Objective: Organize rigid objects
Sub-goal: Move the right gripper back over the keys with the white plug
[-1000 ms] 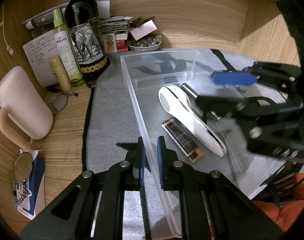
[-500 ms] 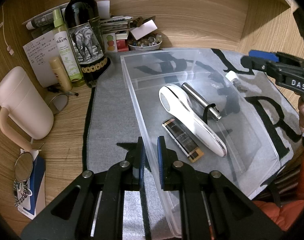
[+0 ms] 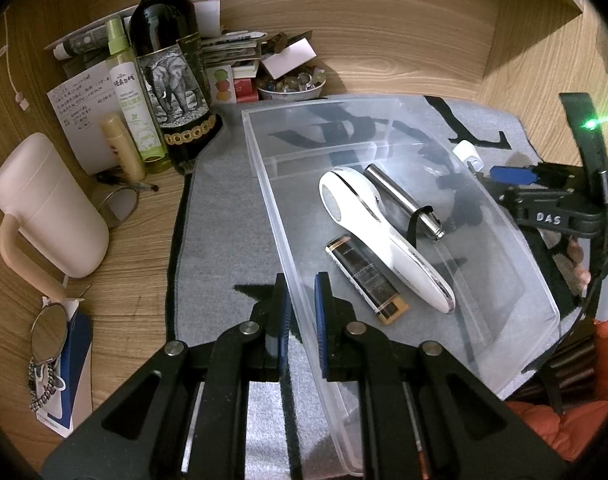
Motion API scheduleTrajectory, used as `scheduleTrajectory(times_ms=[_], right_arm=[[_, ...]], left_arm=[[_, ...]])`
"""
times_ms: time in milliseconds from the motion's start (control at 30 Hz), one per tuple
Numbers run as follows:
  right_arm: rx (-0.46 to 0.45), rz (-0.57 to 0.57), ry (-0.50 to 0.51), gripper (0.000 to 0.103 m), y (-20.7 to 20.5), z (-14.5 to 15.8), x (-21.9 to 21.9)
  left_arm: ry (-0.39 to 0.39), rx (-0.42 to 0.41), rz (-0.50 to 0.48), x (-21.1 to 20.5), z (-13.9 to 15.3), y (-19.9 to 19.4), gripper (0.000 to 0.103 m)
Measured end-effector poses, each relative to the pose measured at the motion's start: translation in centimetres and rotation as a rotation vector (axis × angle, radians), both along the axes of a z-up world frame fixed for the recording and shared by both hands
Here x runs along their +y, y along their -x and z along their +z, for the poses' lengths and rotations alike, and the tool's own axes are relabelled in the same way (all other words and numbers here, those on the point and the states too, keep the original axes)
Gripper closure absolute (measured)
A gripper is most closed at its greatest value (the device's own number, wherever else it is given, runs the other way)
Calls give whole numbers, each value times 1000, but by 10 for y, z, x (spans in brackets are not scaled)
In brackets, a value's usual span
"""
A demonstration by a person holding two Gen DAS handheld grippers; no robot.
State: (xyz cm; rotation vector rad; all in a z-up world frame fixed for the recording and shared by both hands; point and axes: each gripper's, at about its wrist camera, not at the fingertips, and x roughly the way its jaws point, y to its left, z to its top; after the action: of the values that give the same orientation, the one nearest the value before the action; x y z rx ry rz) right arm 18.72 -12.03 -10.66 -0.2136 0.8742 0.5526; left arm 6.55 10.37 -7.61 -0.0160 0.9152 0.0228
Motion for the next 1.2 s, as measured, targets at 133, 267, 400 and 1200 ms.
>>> scheduleTrajectory(times_ms=[133, 267, 400, 1200], right_arm=[[33, -4, 3, 57, -4, -13, 3], [82, -19, -36, 57, -11, -25, -1], [107, -18, -77, 59, -11, -27, -9], [126, -30, -97, 80, -18, -26, -19]], left_arm=[[-1, 0, 0, 1, -1, 0, 92], [-1, 0, 0, 0, -1, 0, 92], [-1, 0, 0, 0, -1, 0, 92], [-2, 1, 1, -1, -1, 0, 92]])
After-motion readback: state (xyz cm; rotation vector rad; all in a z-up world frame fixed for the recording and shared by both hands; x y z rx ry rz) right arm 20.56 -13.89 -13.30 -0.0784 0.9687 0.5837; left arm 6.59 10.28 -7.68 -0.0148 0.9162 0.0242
